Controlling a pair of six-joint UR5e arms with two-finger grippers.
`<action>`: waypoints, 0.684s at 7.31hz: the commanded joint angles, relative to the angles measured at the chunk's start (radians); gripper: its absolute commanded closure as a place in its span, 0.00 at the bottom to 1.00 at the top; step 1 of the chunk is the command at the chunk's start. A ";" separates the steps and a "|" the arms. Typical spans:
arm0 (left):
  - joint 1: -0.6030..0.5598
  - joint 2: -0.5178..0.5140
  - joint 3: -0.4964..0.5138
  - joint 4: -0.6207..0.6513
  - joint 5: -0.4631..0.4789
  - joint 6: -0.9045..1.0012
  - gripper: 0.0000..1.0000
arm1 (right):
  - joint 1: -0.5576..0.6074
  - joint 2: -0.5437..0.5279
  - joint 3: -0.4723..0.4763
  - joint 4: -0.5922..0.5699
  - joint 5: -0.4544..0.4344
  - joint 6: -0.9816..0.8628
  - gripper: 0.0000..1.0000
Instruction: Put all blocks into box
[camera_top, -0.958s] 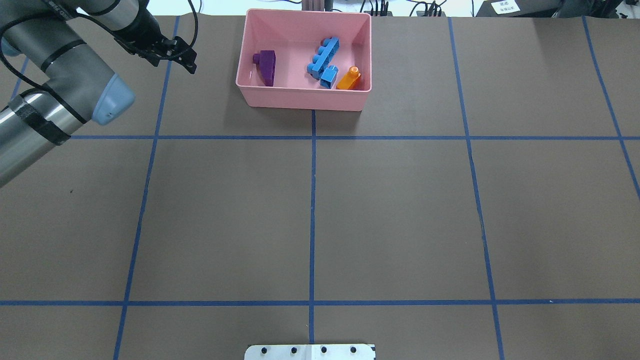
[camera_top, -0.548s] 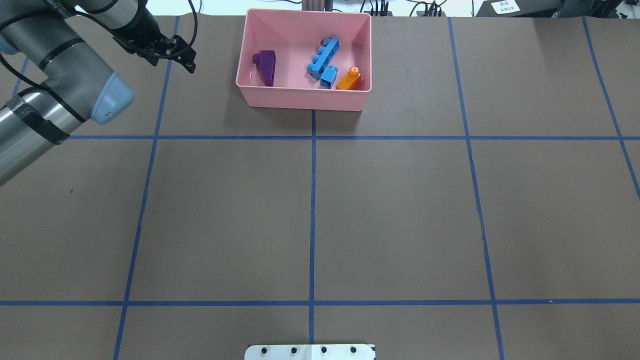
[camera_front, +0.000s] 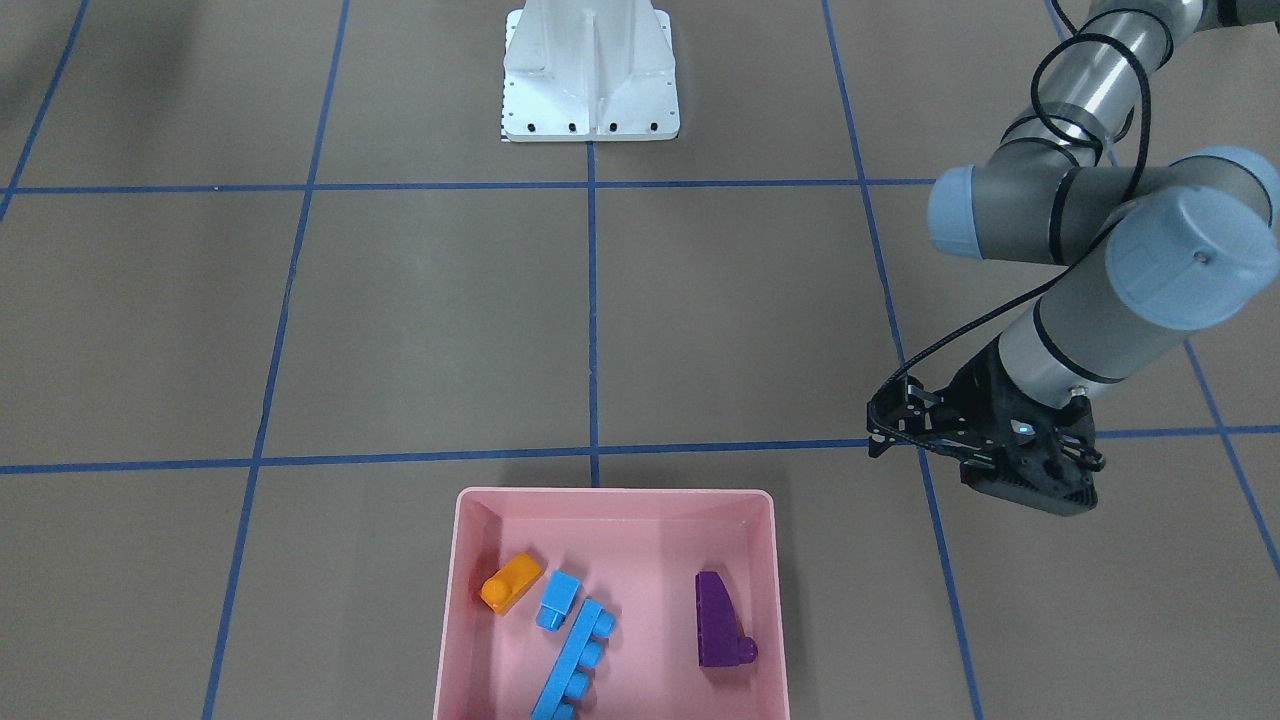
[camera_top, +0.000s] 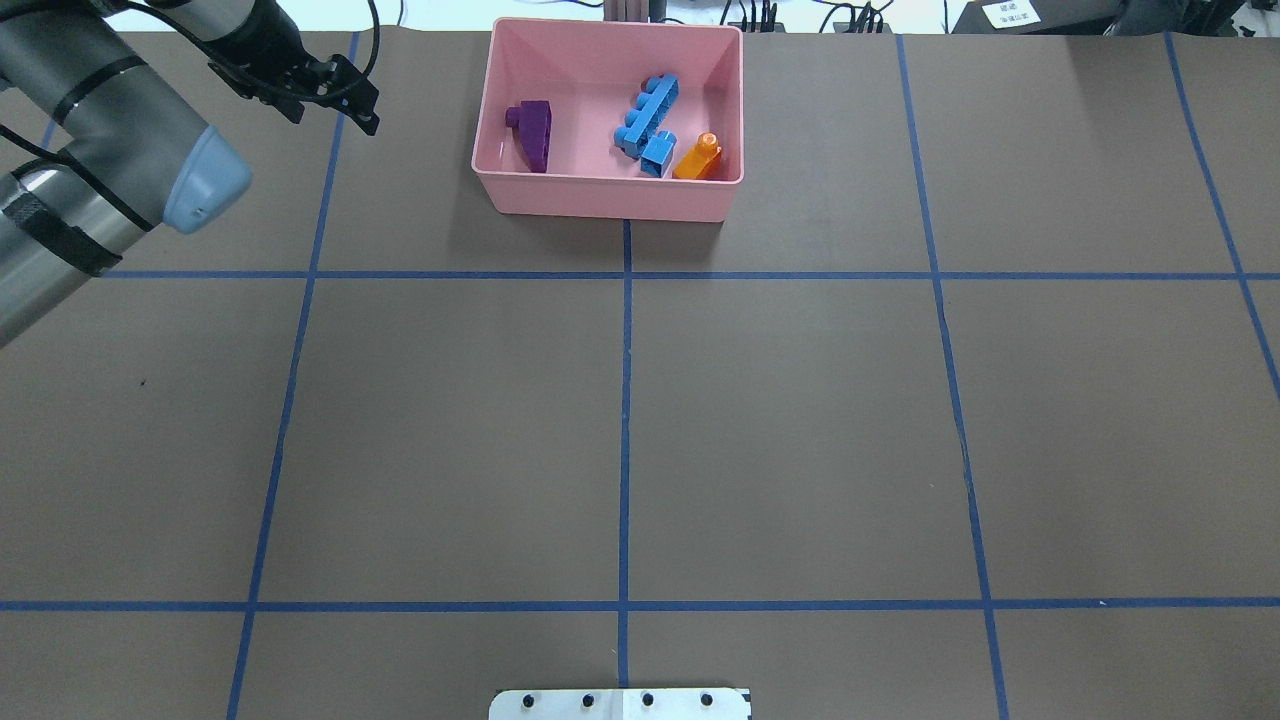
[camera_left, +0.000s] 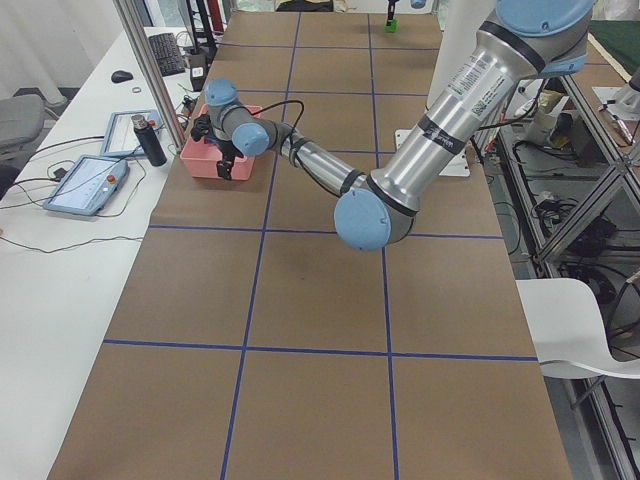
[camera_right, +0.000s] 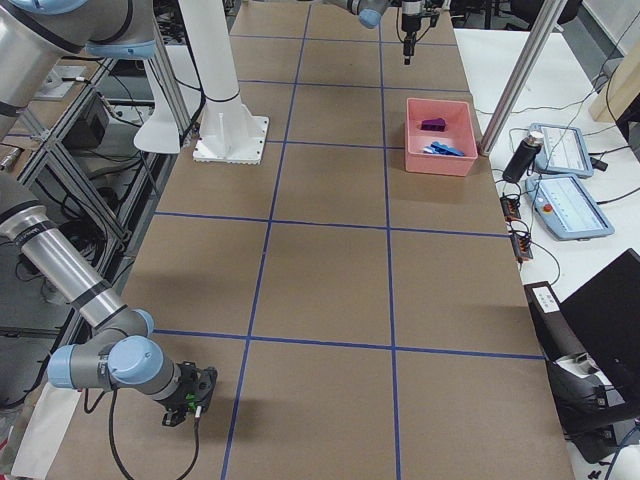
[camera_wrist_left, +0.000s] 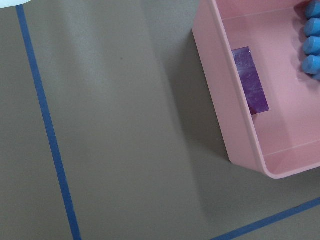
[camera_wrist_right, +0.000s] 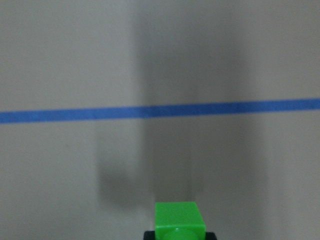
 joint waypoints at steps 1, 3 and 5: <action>-0.018 0.001 -0.116 0.271 -0.003 0.119 0.00 | -0.005 0.133 0.142 -0.239 0.038 0.000 1.00; -0.068 0.082 -0.198 0.417 0.008 0.326 0.00 | -0.002 0.340 0.211 -0.508 0.038 0.002 1.00; -0.116 0.246 -0.256 0.403 0.005 0.390 0.00 | -0.005 0.549 0.271 -0.755 0.033 0.003 1.00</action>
